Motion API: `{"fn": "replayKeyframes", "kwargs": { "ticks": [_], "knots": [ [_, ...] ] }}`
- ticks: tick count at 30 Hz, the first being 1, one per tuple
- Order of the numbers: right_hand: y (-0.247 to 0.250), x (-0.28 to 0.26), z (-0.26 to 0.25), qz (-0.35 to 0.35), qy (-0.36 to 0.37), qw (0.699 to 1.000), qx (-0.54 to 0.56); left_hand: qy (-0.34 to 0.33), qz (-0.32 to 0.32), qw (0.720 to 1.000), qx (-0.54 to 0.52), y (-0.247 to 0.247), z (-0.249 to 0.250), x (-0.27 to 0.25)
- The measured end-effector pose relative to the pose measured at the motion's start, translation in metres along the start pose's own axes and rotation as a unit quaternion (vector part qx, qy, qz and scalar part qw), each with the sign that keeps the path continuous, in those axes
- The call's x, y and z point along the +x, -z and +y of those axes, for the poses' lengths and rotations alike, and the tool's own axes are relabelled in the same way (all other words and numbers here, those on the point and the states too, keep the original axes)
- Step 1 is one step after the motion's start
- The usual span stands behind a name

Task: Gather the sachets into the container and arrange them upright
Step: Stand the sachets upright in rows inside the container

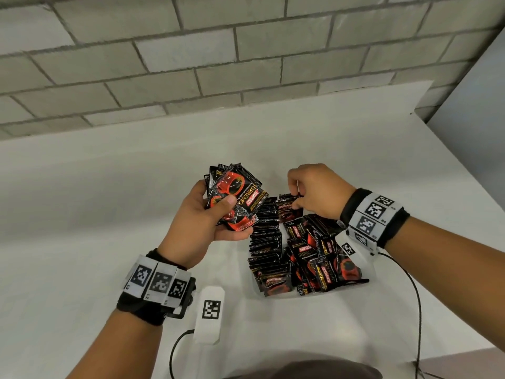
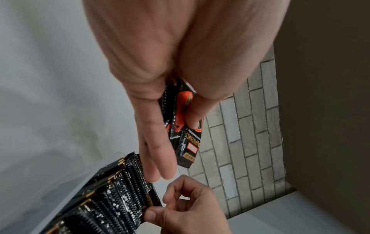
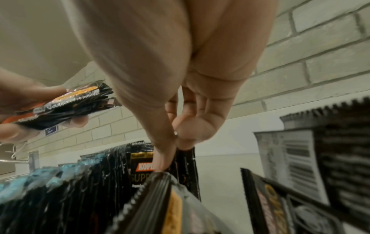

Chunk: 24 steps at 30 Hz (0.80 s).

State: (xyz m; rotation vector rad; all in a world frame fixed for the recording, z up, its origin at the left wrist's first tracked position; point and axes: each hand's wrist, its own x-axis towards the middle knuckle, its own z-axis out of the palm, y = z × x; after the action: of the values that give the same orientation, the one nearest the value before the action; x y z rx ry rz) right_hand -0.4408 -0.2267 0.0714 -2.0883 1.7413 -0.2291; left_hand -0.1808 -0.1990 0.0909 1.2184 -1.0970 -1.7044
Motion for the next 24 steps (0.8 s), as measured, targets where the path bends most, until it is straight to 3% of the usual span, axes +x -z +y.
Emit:
{"fn": "replayKeyframes", "kwargs": {
  "ticks": [7,10,15,20,24],
  "knots": [
    [0.010,-0.004,0.002,-0.006,-0.011,1.000,0.023,0.004,-0.009,1.000,-0.004,-0.005,-0.001,0.002],
    [0.022,-0.010,-0.006,0.032,0.006,0.997,0.069,0.003,-0.022,1.000,-0.002,-0.007,-0.003,0.003],
    [0.032,-0.024,-0.030,0.057,0.017,0.968,0.243,0.012,-0.038,0.999,-0.011,-0.012,-0.004,0.001],
    [0.025,-0.029,-0.043,0.004,0.052,0.958,0.281,0.005,-0.050,0.998,-0.022,-0.023,-0.002,0.000],
    [0.023,-0.028,-0.037,0.044,0.025,0.916,0.398,-0.013,-0.034,0.999,-0.017,-0.019,-0.002,0.002]
  ]
}}
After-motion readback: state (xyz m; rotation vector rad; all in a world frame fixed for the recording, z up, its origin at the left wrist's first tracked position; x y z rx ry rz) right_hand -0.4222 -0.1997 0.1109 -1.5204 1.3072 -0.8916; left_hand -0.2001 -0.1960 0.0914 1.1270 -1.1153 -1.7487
